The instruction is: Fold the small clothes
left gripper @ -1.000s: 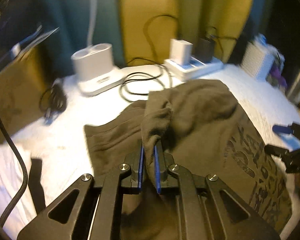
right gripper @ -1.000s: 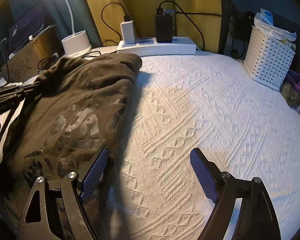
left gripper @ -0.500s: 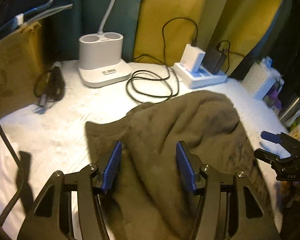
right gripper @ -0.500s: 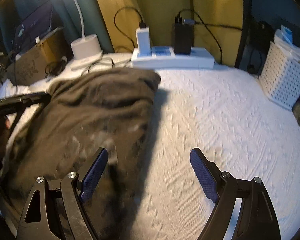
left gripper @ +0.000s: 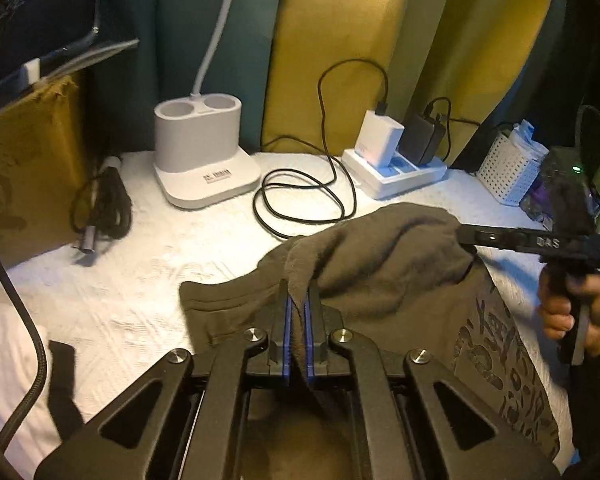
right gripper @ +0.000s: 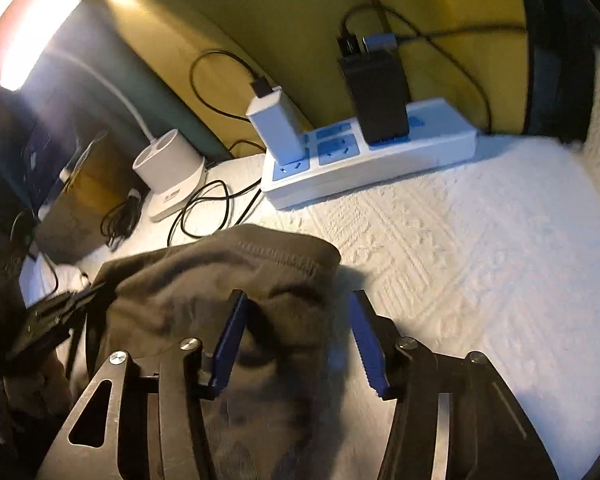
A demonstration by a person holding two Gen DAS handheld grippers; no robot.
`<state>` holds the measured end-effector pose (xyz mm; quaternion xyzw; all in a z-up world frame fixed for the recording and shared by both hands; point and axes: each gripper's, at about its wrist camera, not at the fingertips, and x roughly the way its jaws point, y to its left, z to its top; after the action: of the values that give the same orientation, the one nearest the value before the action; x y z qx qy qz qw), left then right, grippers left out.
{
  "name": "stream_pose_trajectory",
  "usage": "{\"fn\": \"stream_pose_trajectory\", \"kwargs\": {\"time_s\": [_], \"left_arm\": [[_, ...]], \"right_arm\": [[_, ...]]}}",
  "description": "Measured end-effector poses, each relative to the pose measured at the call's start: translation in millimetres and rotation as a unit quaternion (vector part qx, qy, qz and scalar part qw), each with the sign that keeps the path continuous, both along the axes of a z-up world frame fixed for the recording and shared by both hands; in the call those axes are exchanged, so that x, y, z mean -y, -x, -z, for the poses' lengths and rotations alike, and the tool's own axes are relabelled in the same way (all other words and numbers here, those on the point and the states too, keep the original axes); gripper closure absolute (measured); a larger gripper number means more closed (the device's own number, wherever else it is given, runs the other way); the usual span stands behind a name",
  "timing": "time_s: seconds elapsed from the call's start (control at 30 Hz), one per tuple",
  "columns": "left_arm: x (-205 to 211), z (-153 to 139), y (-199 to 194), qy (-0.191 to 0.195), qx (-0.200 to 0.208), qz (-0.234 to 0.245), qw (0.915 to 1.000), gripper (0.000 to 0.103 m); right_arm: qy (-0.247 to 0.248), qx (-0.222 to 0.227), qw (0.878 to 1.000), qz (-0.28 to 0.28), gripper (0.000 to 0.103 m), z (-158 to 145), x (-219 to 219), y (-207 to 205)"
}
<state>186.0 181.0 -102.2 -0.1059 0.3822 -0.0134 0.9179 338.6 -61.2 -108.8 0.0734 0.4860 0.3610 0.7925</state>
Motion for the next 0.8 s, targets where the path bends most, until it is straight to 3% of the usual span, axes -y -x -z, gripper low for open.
{"fn": "stream_pose_trajectory", "kwargs": {"time_s": [0.07,0.13,0.3,0.43,0.67,0.8], "left_arm": [[-2.8,0.3,2.2,0.002,0.002,-0.002,1.0,0.099],[-4.2,1.3,2.9,0.004,0.003,-0.002,1.0,0.1],[-10.6,-1.0,4.5,0.005,0.005,-0.012,0.9999,0.1],[-21.0,2.0,2.6,-0.003,-0.006,-0.034,0.9994,0.1],[-28.5,14.3,-0.7,0.01,-0.029,-0.046,0.9985,0.1],[-26.8,11.4,2.2,0.012,-0.03,-0.048,0.9983,0.099]], "right_arm": [[-0.024,-0.036,0.999,-0.014,0.056,5.4,-9.8,-6.6],[-0.03,-0.041,0.999,-0.014,0.056,6.3,-18.3,-10.2],[-0.016,-0.022,1.0,-0.012,0.06,1.5,-42.2,-24.5],[0.025,0.009,0.999,-0.025,0.06,4.5,-56.1,-30.0],[0.084,0.077,0.993,-0.041,0.06,4.6,-55.9,-11.4],[0.089,0.07,0.993,-0.028,0.06,3.3,-43.8,-3.5]]}}
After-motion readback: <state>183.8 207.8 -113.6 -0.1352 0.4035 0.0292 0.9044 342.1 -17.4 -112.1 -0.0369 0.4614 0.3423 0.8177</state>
